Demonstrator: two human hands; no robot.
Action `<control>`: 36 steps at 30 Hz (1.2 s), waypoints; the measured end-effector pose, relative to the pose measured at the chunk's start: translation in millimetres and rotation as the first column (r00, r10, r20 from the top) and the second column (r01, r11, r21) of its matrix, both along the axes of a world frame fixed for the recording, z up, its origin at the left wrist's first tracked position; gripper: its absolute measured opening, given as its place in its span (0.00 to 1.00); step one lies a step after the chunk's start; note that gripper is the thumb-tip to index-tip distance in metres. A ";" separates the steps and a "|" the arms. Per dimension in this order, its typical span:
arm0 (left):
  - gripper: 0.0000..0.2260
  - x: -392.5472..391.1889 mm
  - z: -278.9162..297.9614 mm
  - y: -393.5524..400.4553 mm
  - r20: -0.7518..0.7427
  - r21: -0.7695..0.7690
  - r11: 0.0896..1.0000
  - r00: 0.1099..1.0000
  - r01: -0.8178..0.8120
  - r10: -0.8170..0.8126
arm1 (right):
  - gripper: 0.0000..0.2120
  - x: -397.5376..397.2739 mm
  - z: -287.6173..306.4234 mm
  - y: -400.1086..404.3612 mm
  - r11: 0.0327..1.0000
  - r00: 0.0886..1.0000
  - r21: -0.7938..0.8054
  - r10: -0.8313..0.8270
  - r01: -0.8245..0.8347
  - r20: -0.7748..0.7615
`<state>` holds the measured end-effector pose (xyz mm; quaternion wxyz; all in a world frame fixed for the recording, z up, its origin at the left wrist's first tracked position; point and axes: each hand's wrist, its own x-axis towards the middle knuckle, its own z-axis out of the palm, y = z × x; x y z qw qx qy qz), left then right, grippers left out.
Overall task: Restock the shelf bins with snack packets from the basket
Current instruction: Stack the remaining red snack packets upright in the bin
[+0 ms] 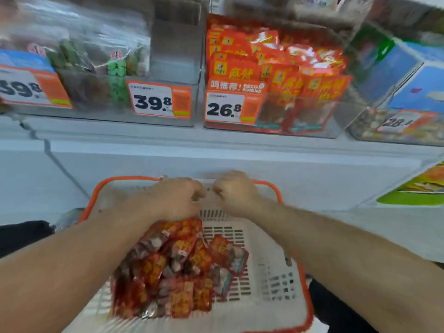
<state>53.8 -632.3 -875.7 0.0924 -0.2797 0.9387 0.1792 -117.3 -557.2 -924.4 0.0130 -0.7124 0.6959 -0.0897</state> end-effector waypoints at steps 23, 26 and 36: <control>0.15 16.5 -40.2 -9.8 0.164 0.211 0.971 0.983 -0.110 0.076 | 0.10 33.5 -102.2 29.8 0.596 0.642 0.702 -0.723 0.390 0.257; 0.18 11.2 -35.8 -5.6 0.145 0.234 0.964 0.985 -0.126 0.093 | 0.13 4.2 -45.6 20.5 0.730 0.777 0.633 -0.547 0.260 0.311; 0.25 -22.9 6.1 21.4 -0.214 0.523 0.841 0.935 -0.135 0.283 | 0.14 -41.1 124.2 25.3 0.915 0.952 0.385 -0.217 0.122 0.215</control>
